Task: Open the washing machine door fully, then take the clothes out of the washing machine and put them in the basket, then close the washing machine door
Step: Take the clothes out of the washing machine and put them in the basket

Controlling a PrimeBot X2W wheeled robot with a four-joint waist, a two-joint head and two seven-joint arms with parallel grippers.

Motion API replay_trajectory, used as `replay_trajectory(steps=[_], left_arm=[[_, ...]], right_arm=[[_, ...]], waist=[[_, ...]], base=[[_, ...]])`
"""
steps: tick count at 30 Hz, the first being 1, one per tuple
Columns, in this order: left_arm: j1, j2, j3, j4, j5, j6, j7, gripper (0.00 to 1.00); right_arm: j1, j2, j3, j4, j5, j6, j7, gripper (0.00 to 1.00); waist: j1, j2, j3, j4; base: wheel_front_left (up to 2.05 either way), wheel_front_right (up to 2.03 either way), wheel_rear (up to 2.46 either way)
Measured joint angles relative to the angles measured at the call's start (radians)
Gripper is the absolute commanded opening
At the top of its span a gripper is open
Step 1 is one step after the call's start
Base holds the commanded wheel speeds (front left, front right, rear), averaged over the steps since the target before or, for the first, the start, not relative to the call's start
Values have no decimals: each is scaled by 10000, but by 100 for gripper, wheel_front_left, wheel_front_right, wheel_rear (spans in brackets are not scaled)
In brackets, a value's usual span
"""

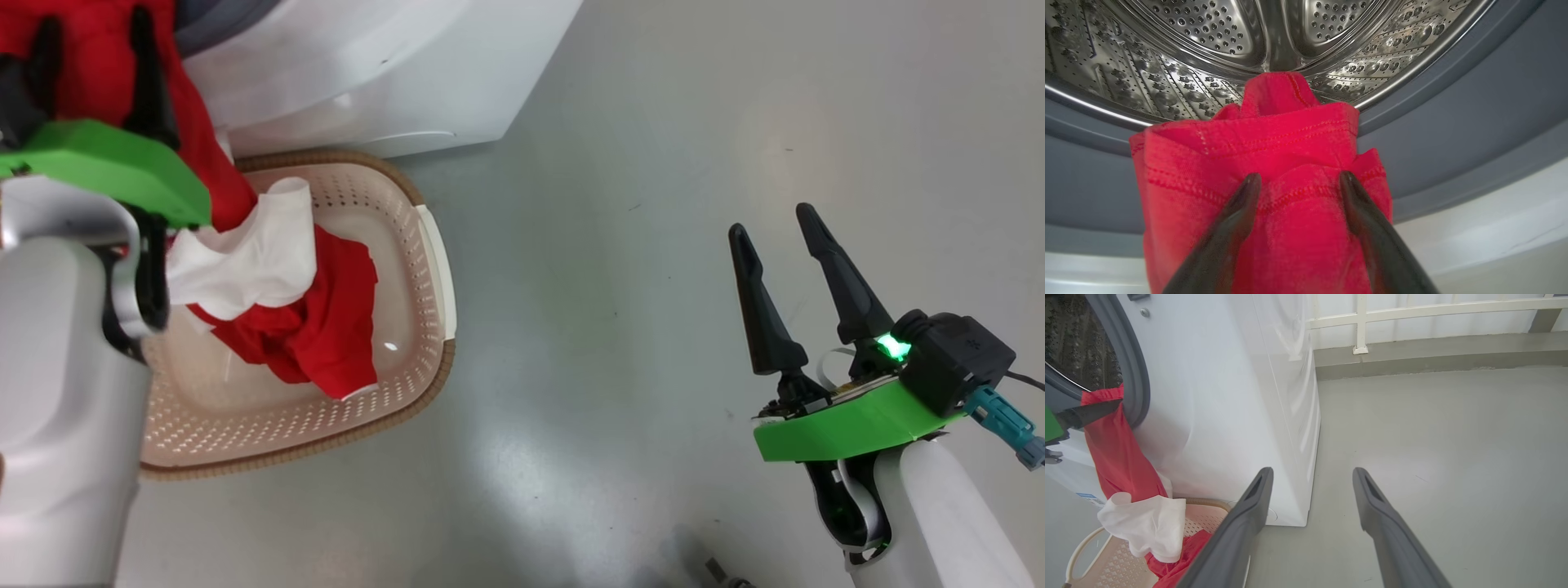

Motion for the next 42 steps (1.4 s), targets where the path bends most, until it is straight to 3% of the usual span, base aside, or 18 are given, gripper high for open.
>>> replay_trajectory(steps=[6,7,8,9,10,11,13,25,36,42], left_arm=[[-657,58,-59,993,4,-15,176,100],[-719,61,-79,1103,2,-31,205,77],[-769,71,-86,1183,-6,-104,272,48],[-847,81,-115,1262,-12,-144,330,40],[-895,84,-144,1306,-12,-174,382,40],[-900,71,-174,1331,-12,-174,449,31],[-903,54,-213,1360,-13,-174,541,0],[-778,192,-311,700,-117,-161,782,0],[385,305,-337,-1618,-171,33,616,0],[1298,443,-424,-3248,-171,378,892,0]], right_arm=[[-202,0,33,40,148,0,2,100],[-200,2,35,48,148,0,0,100],[-200,0,33,54,148,0,2,100],[-200,0,31,54,148,0,2,100],[-200,0,31,56,150,0,2,100],[-200,2,27,56,150,0,2,100],[-200,0,17,54,150,0,2,100],[-198,0,19,56,221,0,2,100],[-194,0,-27,73,222,0,0,100],[-185,-2,-58,73,221,0,2,100]], waist=[[0,0,61,-162],[0,0,62,-175],[0,0,59,-183],[1,0,55,-187],[0,0,49,-188],[0,0,40,-184],[0,0,27,-170],[0,0,-40,-69],[0,0,-115,90],[0,0,-199,204]], base=[[0,0,0],[0,0,0],[0,0,0],[0,0,0],[0,0,0],[0,0,0],[0,0,0],[0,0,0],[0,0,0],[0,0,0]])
